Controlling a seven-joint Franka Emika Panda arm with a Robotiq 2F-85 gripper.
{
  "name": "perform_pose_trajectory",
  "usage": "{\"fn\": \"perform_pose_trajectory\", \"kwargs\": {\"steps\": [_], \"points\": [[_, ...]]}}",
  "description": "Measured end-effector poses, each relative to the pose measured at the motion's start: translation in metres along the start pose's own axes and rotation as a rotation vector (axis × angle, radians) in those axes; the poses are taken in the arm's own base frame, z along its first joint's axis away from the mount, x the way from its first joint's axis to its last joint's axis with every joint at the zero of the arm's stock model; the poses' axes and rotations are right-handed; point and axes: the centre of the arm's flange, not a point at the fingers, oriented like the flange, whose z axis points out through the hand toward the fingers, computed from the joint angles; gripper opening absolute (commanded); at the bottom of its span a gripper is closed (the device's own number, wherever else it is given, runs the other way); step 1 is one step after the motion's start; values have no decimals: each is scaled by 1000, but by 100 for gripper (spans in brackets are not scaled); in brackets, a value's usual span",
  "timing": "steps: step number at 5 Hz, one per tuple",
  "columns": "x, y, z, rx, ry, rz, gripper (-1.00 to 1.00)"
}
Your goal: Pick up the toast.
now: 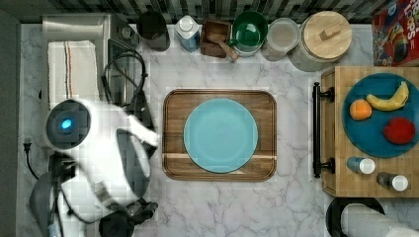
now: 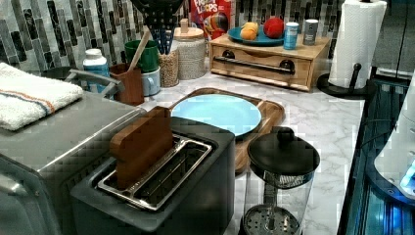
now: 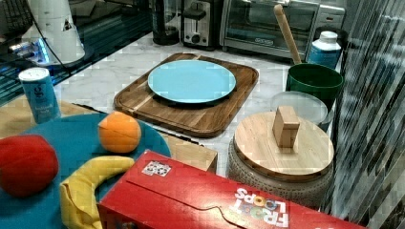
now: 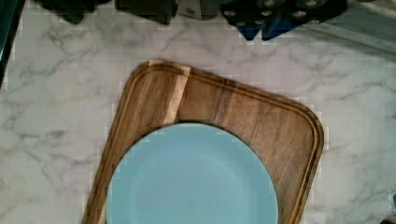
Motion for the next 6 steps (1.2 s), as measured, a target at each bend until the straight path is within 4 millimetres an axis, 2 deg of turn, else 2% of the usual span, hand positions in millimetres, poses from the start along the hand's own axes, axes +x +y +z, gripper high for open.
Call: {"fn": "perform_pose_trajectory", "kwargs": {"steps": [1,2,3,4,6], "points": [[-36,8,-7,3,-46,-2,100],[-64,14,-8,8,-56,43,100],[-80,17,-8,6,-95,130,100],[-86,20,-7,-12,-93,162,100],[-117,18,1,-34,-94,276,100]]}}
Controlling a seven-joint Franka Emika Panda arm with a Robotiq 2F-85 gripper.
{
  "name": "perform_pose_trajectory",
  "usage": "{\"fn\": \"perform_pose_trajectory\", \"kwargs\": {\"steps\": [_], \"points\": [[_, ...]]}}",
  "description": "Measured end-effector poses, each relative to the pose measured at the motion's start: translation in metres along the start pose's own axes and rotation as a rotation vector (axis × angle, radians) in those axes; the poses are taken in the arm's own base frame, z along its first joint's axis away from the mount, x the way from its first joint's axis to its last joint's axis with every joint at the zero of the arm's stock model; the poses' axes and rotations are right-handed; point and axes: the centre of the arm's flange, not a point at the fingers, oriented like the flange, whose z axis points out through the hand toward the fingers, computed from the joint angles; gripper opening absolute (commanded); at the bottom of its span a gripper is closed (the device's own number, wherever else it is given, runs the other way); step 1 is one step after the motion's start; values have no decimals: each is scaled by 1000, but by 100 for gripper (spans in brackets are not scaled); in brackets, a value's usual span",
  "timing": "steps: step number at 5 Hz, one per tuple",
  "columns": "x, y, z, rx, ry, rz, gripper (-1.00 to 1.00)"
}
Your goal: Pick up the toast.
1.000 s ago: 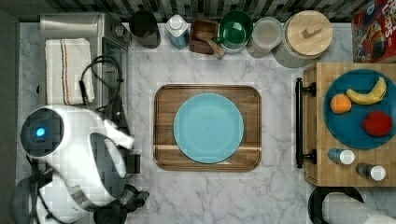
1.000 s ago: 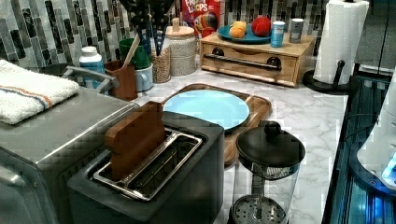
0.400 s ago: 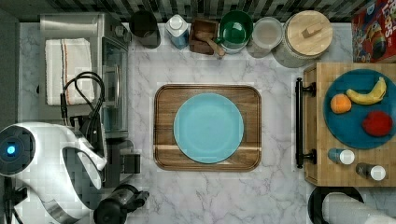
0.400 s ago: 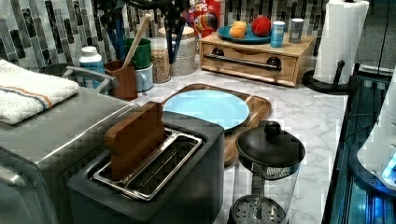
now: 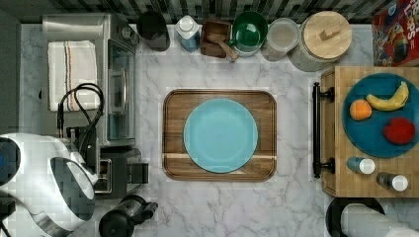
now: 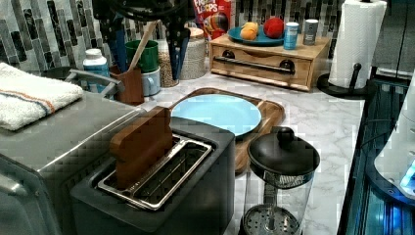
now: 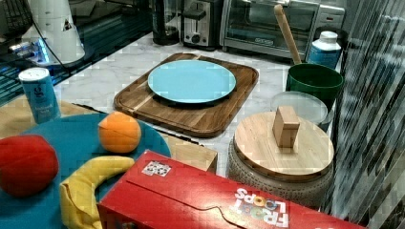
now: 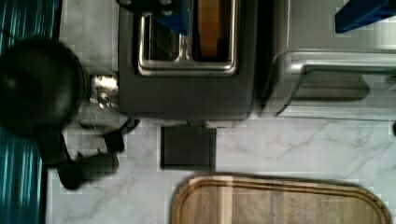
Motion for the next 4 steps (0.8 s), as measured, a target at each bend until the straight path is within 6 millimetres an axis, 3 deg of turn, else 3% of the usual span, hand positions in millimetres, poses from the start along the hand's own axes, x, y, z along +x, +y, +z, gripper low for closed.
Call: {"fn": "perform_pose_trajectory", "kwargs": {"steps": [3,4], "points": [[-27,15,36,-123,92,52,100],[-34,9,46,-110,58,51,100]]}}
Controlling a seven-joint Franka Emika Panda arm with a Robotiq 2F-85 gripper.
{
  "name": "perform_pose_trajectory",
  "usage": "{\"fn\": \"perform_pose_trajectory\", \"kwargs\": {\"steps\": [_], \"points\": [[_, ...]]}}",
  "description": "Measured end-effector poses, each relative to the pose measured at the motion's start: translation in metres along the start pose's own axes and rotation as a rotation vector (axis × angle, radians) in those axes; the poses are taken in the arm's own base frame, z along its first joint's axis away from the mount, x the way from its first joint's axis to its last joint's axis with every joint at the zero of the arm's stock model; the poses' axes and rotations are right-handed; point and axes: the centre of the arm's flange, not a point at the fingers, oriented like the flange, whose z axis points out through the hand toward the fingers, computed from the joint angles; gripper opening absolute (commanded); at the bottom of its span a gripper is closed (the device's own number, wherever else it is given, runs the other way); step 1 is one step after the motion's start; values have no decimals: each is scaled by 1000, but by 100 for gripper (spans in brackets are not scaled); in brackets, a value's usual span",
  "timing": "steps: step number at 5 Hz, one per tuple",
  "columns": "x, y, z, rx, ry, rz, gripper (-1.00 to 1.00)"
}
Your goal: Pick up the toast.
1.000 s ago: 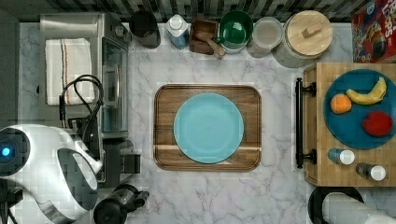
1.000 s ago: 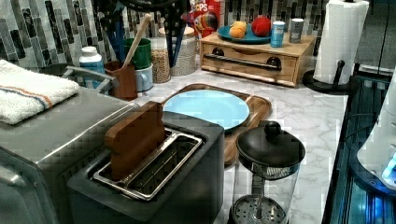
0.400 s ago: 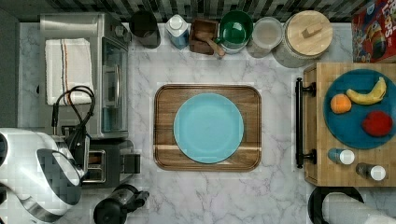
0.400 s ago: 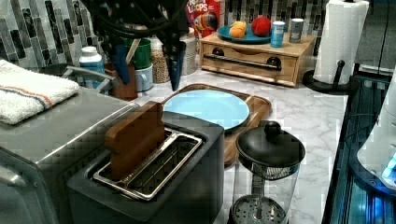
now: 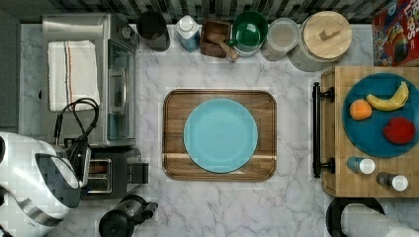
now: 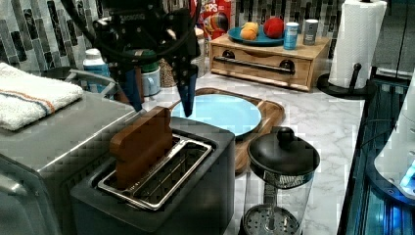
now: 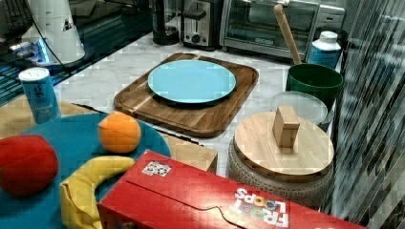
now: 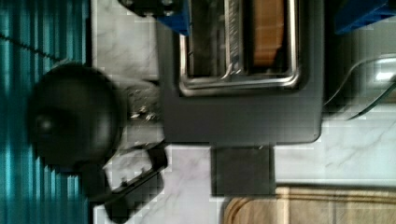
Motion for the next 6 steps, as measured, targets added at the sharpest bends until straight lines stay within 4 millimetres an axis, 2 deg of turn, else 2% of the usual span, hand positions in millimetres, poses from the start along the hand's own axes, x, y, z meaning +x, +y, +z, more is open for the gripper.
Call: {"fn": "perform_pose_trajectory", "kwargs": {"steps": [1,2,3,4,6], "points": [[4,-10,0,12,-58,33,100],[9,-18,-3,8,-109,69,58],[12,-22,-8,4,-192,118,-80],[13,-26,-11,44,-231,132,-100],[6,-7,16,29,-206,105,-100]]}}
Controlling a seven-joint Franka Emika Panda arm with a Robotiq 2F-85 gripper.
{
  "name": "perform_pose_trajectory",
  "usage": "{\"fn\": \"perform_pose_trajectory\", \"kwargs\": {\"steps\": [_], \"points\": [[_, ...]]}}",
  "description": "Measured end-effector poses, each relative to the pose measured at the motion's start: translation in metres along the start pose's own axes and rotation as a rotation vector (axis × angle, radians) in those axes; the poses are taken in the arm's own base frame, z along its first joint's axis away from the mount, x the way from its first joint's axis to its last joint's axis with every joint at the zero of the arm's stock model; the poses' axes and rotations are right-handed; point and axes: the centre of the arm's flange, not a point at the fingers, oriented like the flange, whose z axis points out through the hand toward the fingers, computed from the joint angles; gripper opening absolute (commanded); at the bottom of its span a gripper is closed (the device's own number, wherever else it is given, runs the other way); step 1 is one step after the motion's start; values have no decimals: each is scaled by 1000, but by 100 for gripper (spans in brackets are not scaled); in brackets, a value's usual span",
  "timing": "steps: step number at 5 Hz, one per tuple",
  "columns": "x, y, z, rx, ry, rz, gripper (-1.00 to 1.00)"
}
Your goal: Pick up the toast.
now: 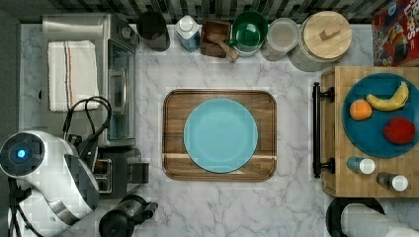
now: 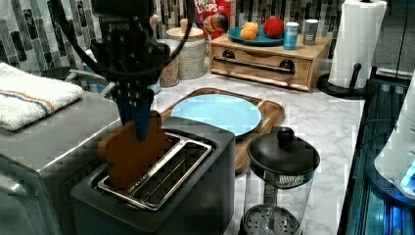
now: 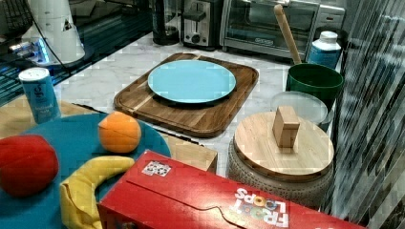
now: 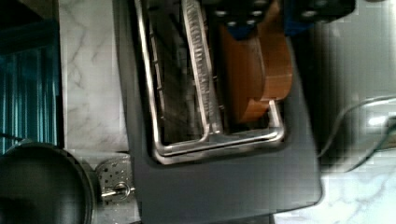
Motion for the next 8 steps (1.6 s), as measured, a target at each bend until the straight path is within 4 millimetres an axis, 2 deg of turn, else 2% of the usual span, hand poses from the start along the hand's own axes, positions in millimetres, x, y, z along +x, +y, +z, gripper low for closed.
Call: {"fn": "perform_pose_trajectory", "kwargs": {"steps": [2,4,6,7,8], "points": [[2,1,5,-3,6,-2,-100],[7,1,-6,-29,36,-13,-100],[4,9,-35,26,29,-103,-100],[5,15,-54,-28,75,-149,-100],[4,12,-83,4,36,-185,-100]]}}
